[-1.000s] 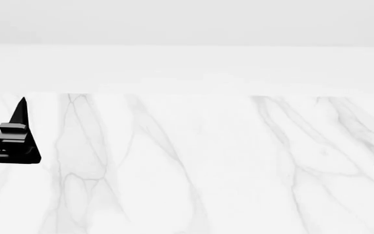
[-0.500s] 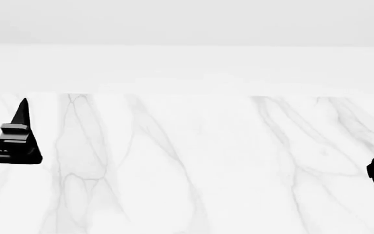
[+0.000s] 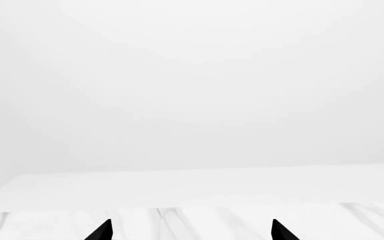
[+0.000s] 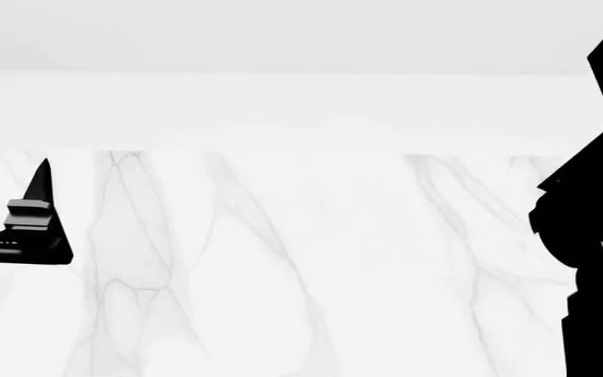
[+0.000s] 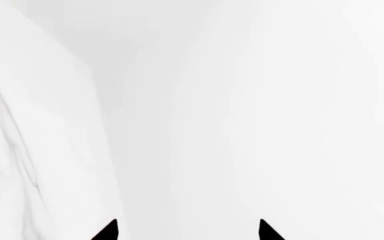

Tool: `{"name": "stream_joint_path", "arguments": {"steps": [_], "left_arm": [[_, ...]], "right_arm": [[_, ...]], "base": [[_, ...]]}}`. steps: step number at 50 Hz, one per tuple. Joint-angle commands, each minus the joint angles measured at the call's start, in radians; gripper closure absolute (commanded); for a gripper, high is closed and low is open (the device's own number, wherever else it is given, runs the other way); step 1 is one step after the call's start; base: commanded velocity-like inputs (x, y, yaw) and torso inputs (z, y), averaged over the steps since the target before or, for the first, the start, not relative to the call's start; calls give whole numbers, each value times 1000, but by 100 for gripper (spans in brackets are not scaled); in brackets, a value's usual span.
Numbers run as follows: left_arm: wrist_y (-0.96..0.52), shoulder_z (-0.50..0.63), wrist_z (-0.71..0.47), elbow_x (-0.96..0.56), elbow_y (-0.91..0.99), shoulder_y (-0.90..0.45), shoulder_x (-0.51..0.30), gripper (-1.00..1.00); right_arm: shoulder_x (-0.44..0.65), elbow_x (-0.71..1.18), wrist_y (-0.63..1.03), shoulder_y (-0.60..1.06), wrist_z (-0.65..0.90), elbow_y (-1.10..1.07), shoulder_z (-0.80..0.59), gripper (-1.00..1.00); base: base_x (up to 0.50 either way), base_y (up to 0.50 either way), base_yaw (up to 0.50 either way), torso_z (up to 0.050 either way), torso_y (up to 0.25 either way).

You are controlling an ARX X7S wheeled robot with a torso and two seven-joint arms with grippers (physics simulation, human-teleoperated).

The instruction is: Pick up the book on the left and place it on top of the shelf.

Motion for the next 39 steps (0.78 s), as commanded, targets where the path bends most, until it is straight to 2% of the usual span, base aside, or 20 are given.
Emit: {"name": "stream_joint_path", "arguments": {"steps": [1,7,10,11,15,21,24,28,39], "left_arm": [[6,-5,16,4,-2,-1,8,-100],[9,-9,16,-1,-2,3,7,-100],[12,-11,16,-2,-1,4,6,-100],[16,-10,17,-2,-3,5,7,-100],[25,-3,17,1,-10,7,8,-100],[23,1,14,0,-9,2,6,-100],[25,4,14,0,-11,1,5,-100],[33,5,14,0,-11,8,6,-100],[46,6,13,-2,-16,14,5,-100]], "right_arm": [[-17,-6,-26,11,-29,2,27,-100],[-24,17,-69,14,-24,1,72,-100],[-35,101,-137,27,-107,1,203,-100],[-37,171,-209,28,-137,1,292,-100],[-41,267,-260,0,-191,-3,430,-100],[125,546,-55,-330,-152,-688,636,-100],[153,609,-33,-415,-146,-829,676,-100],[165,618,-83,-538,-101,-957,693,-100],[214,700,-82,-722,-56,-1259,734,-100]], "base": [[0,0,0,0,0],[0,0,0,0,0],[0,0,0,0,0],[0,0,0,0,0],[0,0,0,0,0],[0,0,0,0,0],[0,0,0,0,0],[0,0,0,0,0],[0,0,0,0,0]]}}
